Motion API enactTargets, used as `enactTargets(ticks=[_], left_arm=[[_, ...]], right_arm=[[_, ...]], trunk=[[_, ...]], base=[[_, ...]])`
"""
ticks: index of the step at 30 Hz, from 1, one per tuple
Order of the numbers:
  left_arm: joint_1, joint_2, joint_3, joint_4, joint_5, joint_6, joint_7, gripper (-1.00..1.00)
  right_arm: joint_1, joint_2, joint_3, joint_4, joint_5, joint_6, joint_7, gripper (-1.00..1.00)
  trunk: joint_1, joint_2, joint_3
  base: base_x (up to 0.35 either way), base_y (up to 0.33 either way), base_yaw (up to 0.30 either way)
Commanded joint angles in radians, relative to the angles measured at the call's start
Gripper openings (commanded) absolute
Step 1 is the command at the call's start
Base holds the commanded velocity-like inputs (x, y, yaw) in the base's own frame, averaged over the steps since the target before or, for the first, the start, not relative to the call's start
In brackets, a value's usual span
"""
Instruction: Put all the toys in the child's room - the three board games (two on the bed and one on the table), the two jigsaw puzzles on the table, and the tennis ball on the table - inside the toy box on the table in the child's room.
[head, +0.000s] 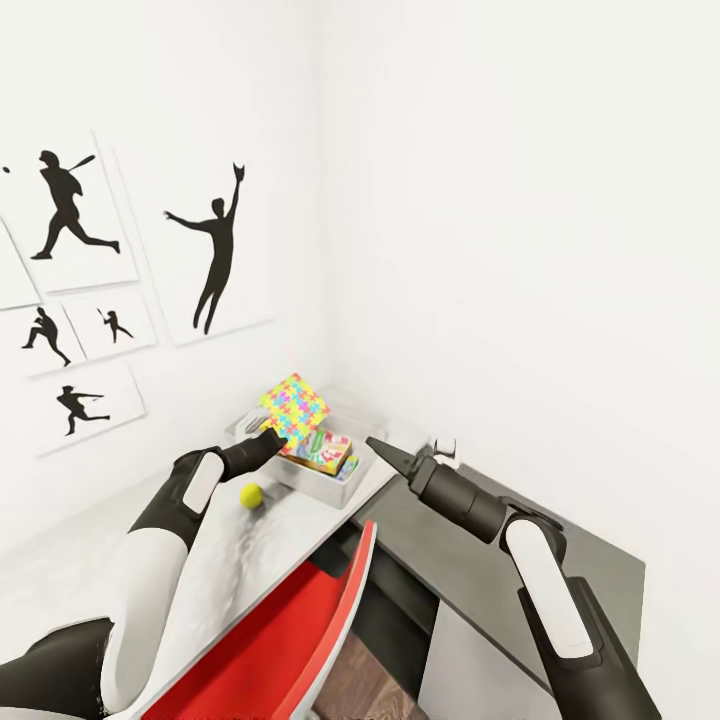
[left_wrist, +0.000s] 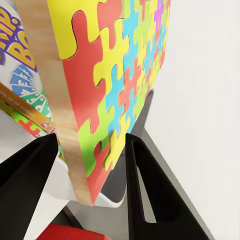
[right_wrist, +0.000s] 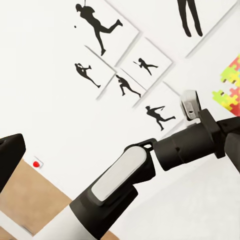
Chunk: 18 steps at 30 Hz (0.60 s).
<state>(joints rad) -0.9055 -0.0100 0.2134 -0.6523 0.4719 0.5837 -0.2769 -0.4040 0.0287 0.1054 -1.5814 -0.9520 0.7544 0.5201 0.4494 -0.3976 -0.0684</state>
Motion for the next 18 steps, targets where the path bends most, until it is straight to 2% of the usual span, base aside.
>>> enactTargets(ticks=[1,10,18], left_arm=[[-0.001,-0.001,0.006,-0.001,0.004,0.008,-0.001,-1.00],[-0.001,-0.002,0.006,-0.001,0.003,0.009,-0.001,-1.00],[-0.001,-0.002,0.006,-0.001,0.003,0.010,-0.001,-1.00]], right_arm=[[-0.001,0.000,-0.001,0.000,-0.003,0.006,0.000,1.00],[-0.001,0.000,-0.001,0.000,-0.004,0.006,0.000,1.00],[-0.001,0.000,-0.001,0.000,-0.004,0.006,-0.001,1.00]], trunk=[[0.001,-0.002,-0.004],[0.001,-0.002,-0.016],[0.001,-0.002,-0.018]], base=[[0.000,0.000,0.000],[0.000,0.000,0.000],[0.007,0.000,0.000]])
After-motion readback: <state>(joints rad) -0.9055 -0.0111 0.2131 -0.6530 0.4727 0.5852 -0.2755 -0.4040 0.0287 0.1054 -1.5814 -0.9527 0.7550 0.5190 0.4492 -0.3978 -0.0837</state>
